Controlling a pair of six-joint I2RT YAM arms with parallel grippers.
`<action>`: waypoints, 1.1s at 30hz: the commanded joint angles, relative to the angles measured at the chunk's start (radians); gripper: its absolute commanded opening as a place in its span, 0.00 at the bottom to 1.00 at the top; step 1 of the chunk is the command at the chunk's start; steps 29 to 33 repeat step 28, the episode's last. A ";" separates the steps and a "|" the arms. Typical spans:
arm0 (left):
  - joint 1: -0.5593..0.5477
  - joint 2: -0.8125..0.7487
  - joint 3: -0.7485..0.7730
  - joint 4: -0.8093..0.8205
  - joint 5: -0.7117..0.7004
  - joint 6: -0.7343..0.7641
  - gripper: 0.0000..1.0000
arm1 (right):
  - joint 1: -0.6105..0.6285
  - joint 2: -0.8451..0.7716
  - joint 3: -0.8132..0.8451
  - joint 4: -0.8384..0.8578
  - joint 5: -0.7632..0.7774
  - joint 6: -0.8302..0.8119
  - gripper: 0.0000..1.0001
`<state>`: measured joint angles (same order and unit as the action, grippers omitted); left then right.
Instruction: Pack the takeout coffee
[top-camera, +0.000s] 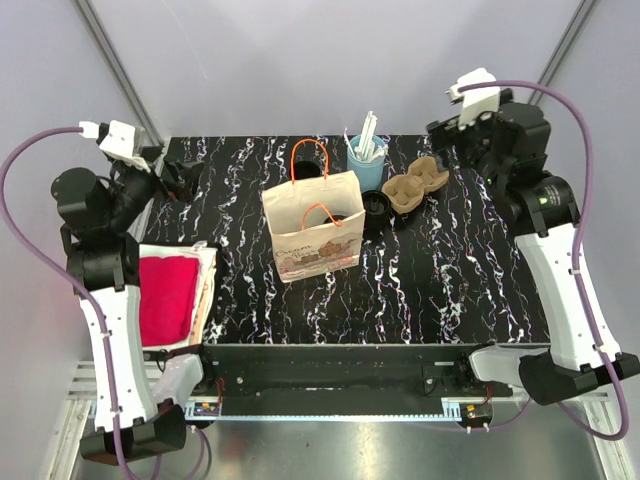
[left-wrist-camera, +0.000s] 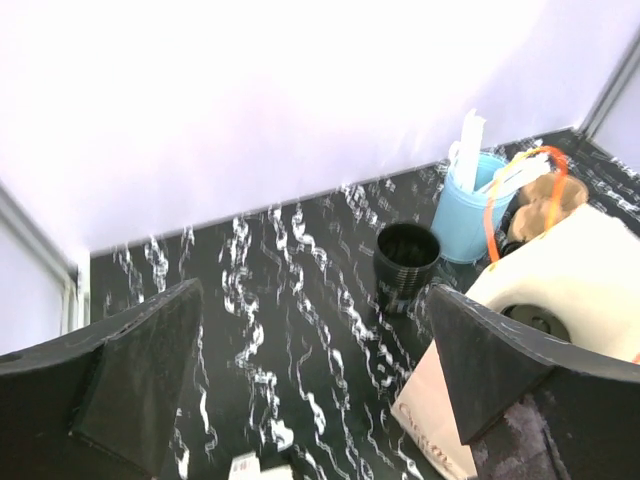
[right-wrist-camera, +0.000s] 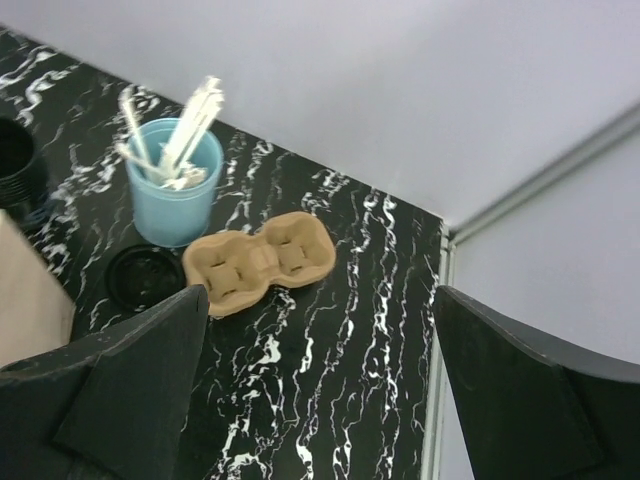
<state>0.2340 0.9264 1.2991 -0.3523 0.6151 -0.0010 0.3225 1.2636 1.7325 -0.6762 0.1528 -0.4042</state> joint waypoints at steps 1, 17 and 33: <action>0.004 -0.041 0.023 0.079 0.023 -0.013 0.99 | -0.097 -0.021 0.004 0.095 -0.088 0.079 1.00; 0.011 -0.077 0.055 0.010 -0.081 -0.008 0.99 | -0.151 -0.208 -0.079 0.159 -0.022 0.117 1.00; 0.016 -0.083 0.054 0.010 -0.068 -0.010 0.99 | -0.151 -0.211 -0.087 0.142 -0.096 0.142 1.00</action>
